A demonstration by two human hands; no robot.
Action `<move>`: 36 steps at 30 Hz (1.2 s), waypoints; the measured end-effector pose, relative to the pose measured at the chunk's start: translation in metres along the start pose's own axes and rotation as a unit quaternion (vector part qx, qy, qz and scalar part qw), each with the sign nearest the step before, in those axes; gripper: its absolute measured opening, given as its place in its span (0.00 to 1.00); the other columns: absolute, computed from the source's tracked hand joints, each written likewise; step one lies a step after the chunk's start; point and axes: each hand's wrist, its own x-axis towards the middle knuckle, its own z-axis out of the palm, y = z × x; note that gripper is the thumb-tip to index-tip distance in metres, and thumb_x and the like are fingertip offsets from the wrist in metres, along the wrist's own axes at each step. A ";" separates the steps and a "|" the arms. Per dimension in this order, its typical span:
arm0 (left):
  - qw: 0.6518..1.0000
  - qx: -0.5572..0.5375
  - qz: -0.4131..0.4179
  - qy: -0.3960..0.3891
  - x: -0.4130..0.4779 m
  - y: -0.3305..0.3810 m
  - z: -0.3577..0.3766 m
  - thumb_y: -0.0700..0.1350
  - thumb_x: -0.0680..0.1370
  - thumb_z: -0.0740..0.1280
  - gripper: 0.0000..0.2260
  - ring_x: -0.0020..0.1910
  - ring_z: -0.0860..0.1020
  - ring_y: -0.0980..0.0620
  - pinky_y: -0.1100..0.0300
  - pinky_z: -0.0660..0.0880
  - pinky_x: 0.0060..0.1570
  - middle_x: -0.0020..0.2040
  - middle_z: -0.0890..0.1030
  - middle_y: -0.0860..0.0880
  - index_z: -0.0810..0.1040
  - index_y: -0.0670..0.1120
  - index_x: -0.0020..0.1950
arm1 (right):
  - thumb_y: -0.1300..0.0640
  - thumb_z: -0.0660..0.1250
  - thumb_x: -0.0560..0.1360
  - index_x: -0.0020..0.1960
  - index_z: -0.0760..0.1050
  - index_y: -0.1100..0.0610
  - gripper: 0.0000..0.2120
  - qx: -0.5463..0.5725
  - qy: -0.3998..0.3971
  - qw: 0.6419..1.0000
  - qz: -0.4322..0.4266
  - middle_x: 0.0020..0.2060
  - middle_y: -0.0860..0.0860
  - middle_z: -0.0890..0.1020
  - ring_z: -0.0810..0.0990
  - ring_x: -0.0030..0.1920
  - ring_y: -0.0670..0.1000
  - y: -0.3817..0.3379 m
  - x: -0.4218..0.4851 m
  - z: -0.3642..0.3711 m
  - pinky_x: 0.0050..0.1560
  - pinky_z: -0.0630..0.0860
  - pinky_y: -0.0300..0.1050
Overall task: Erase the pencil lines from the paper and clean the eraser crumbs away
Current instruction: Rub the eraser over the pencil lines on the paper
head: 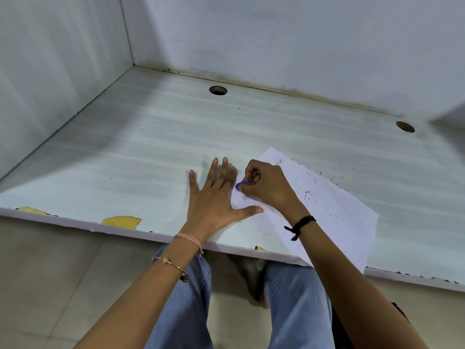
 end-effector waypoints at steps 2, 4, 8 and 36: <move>1.000 0.002 0.000 -0.001 0.000 0.000 0.000 0.83 0.63 0.43 0.54 0.76 0.31 0.54 0.34 0.33 0.71 0.79 0.34 0.53 0.41 0.52 0.81 | 0.63 0.74 0.67 0.39 0.74 0.59 0.09 0.002 0.002 1.000 0.001 0.31 0.52 0.79 0.71 0.26 0.40 -0.001 0.000 -0.001 0.29 0.67 0.29; 1.000 0.011 0.002 -0.002 0.000 0.000 0.000 0.83 0.60 0.38 0.56 0.76 0.30 0.54 0.34 0.34 0.72 0.79 0.34 0.53 0.40 0.52 0.80 | 0.62 0.75 0.66 0.37 0.73 0.56 0.09 -0.015 -0.083 0.996 -0.002 0.30 0.48 0.78 0.71 0.27 0.41 -0.002 -0.003 -0.004 0.31 0.69 0.33; 1.000 -0.002 0.003 -0.004 0.000 0.000 0.000 0.82 0.64 0.43 0.53 0.77 0.32 0.54 0.34 0.34 0.71 0.80 0.36 0.53 0.42 0.52 0.81 | 0.63 0.75 0.66 0.37 0.73 0.59 0.09 -0.002 0.014 1.000 0.003 0.30 0.50 0.78 0.71 0.27 0.41 0.002 0.002 -0.001 0.30 0.68 0.32; 1.000 -0.006 -0.002 0.007 0.000 -0.001 0.003 0.81 0.66 0.43 0.53 0.77 0.34 0.54 0.33 0.35 0.71 0.80 0.37 0.52 0.41 0.49 0.81 | 0.63 0.74 0.68 0.40 0.81 0.61 0.03 0.003 0.044 0.999 0.025 0.33 0.49 0.81 0.78 0.30 0.43 0.002 0.016 -0.006 0.30 0.70 0.28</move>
